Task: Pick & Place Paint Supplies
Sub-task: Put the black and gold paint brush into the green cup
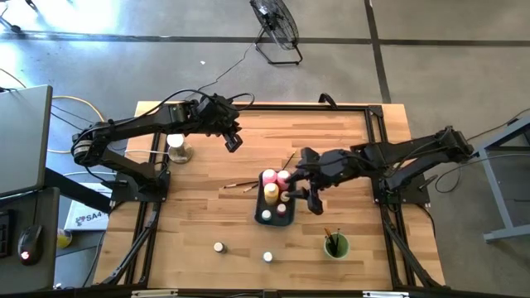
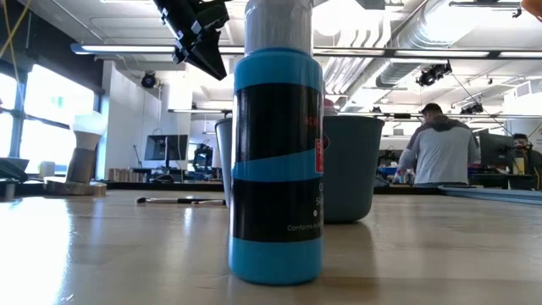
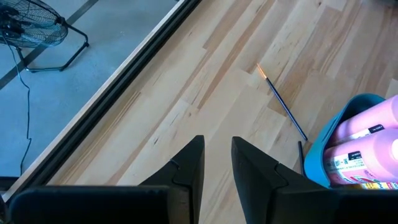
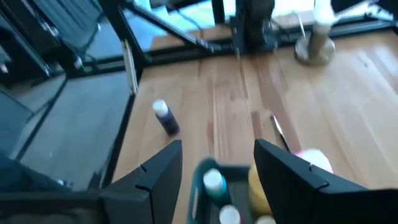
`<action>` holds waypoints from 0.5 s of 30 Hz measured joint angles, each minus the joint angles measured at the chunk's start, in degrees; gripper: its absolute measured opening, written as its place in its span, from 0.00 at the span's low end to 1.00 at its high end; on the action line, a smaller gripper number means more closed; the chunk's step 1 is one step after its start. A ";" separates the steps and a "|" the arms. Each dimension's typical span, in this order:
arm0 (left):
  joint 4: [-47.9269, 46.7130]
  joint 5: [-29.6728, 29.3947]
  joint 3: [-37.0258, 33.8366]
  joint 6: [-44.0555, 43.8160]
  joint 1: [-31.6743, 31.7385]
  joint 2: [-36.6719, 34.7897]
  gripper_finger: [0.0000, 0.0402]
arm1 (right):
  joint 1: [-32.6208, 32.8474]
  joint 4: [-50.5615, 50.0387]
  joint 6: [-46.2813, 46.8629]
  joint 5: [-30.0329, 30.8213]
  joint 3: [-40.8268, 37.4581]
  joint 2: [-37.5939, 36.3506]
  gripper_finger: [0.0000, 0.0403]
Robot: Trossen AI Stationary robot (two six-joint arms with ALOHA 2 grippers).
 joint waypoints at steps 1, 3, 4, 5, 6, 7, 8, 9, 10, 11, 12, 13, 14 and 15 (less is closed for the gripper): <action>0.00 -0.02 0.00 0.00 0.00 0.00 0.19 | -0.17 0.99 0.13 0.24 0.00 0.00 0.48; 0.00 -0.02 0.00 0.00 -0.01 0.00 0.19 | -0.67 2.41 1.47 1.84 0.00 0.00 0.48; 0.00 0.00 0.00 0.00 0.00 0.00 0.19 | -0.90 2.72 2.74 3.34 0.00 0.00 0.48; 0.00 -0.02 0.00 0.00 0.00 0.00 0.19 | -1.27 2.79 4.14 5.20 0.00 0.00 0.48; 0.00 -0.01 0.01 0.00 0.00 0.00 0.19 | -1.71 2.80 5.48 7.13 0.00 0.00 0.48; 0.00 -0.02 0.00 0.00 0.00 0.00 0.19 | -2.16 2.80 6.75 8.91 0.00 0.00 0.48; 0.00 -0.02 0.00 0.00 0.00 0.00 0.19 | -2.63 2.78 8.04 10.65 0.00 0.00 0.48; 0.00 -0.02 0.00 0.03 0.00 0.00 0.19 | -3.16 2.78 9.31 12.18 0.00 0.00 0.48; 0.00 -0.06 0.00 0.16 0.00 0.00 0.19 | -3.76 2.79 10.41 13.44 0.00 0.00 0.48; 0.00 -0.08 0.02 0.48 0.00 0.00 0.19 | -4.38 2.79 11.46 14.47 0.00 0.00 0.48; 0.00 -0.09 0.00 0.97 0.00 0.00 0.19 | -5.02 2.81 12.44 15.18 0.00 0.00 0.48; 0.00 -0.09 0.00 1.57 0.00 0.00 0.19 | -5.78 2.81 12.91 15.46 0.00 0.00 0.48; 0.00 -0.11 0.00 1.94 0.00 0.00 0.19 | -6.52 2.80 12.98 15.47 0.00 0.00 0.48; 0.00 -0.11 0.00 2.23 -0.01 0.00 0.19 | -7.21 2.78 13.00 15.50 0.00 0.00 0.48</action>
